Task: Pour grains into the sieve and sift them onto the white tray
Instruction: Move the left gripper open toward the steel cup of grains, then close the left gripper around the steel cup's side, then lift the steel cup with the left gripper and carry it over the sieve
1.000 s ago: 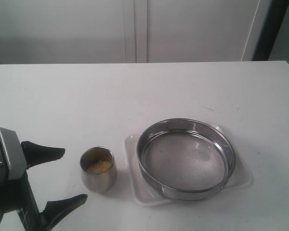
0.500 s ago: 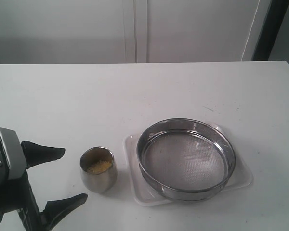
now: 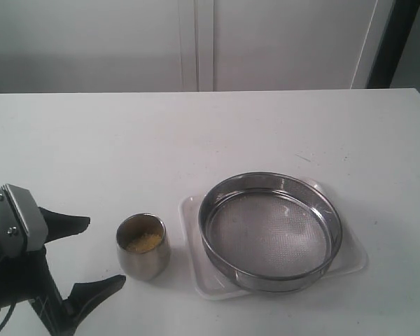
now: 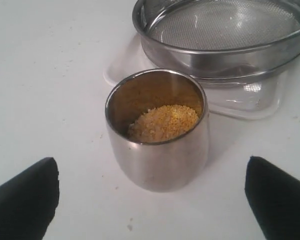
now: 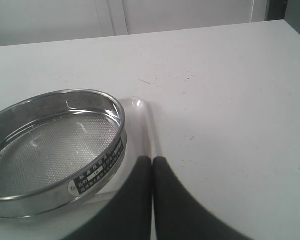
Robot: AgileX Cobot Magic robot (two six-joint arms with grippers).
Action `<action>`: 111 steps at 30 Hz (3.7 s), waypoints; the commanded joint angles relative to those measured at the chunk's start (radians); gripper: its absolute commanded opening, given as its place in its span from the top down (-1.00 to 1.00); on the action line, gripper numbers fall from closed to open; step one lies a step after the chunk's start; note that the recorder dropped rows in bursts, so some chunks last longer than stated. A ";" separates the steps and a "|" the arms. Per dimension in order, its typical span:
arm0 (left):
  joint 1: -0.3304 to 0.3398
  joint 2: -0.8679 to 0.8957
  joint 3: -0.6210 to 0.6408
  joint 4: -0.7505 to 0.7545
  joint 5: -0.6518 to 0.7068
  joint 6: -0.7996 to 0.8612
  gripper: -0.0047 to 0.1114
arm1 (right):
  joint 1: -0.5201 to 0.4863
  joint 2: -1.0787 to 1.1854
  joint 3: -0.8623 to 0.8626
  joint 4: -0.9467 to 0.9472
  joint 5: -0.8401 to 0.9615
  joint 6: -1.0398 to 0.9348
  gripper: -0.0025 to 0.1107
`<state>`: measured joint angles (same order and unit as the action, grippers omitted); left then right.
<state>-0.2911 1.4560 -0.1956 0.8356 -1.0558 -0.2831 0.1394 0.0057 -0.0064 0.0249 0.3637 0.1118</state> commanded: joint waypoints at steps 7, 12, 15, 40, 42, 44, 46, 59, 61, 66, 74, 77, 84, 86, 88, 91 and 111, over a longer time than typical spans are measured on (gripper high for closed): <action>-0.005 0.142 -0.094 -0.004 -0.050 0.014 -0.89 | 0.000 -0.006 0.006 -0.001 -0.014 -0.002 0.96; -0.005 0.221 -0.133 0.054 -0.071 0.012 -0.89 | 0.000 -0.006 0.006 -0.001 -0.014 -0.002 0.96; -0.005 0.263 -0.150 0.055 -0.107 0.012 -0.89 | 0.000 -0.006 0.006 -0.001 -0.014 -0.002 0.96; -0.070 0.496 -0.333 0.069 -0.165 0.011 -0.89 | 0.000 -0.006 0.006 -0.001 -0.014 -0.002 0.96; -0.070 0.510 -0.342 0.069 -0.165 0.011 -0.89 | 0.000 -0.006 0.006 -0.001 -0.014 -0.002 0.96; -0.070 0.516 -0.348 0.069 -0.165 0.011 -0.89 | 0.000 -0.006 0.006 -0.001 -0.014 -0.002 0.96; -0.070 0.525 -0.355 0.071 -0.165 0.011 -0.89 | 0.000 -0.006 0.006 -0.001 -0.014 -0.002 0.96; -0.070 0.527 -0.367 0.068 -0.165 0.011 -0.22 | 0.000 -0.006 0.006 -0.001 -0.014 -0.002 0.96; -0.070 0.527 -0.367 0.068 -0.165 0.011 0.16 | 0.000 -0.006 0.006 -0.001 -0.014 -0.002 0.96; -0.070 0.527 -0.367 0.068 -0.165 0.011 0.92 | 0.000 -0.006 0.006 -0.001 -0.014 -0.002 0.96; -0.070 0.527 -0.367 0.062 -0.165 0.000 0.92 | 0.000 -0.006 0.006 -0.001 -0.014 -0.002 0.96; -0.070 0.527 -0.367 0.062 -0.165 -0.025 0.92 | 0.000 -0.006 0.006 -0.001 -0.014 -0.002 0.96; -0.070 0.475 -0.367 0.022 -0.165 -0.113 0.92 | 0.000 -0.006 0.006 -0.001 -0.014 -0.002 0.96; -0.070 0.432 -0.367 0.022 -0.165 -0.122 0.92 | 0.000 -0.006 0.006 -0.001 -0.014 -0.002 0.96; -0.070 0.386 -0.367 0.021 -0.156 -0.166 0.92 | 0.000 -0.006 0.006 -0.001 -0.014 -0.002 0.96; -0.070 0.320 -0.367 0.025 -0.111 -0.222 0.92 | 0.000 -0.006 0.006 -0.001 -0.014 -0.002 0.96; -0.096 0.077 -0.598 0.333 0.351 -0.740 0.92 | 0.000 -0.006 0.006 -0.001 -0.014 -0.002 0.96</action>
<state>-0.3656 1.5559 -0.7530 1.1177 -0.7584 -0.9549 0.1394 0.0057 -0.0064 0.0249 0.3637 0.1118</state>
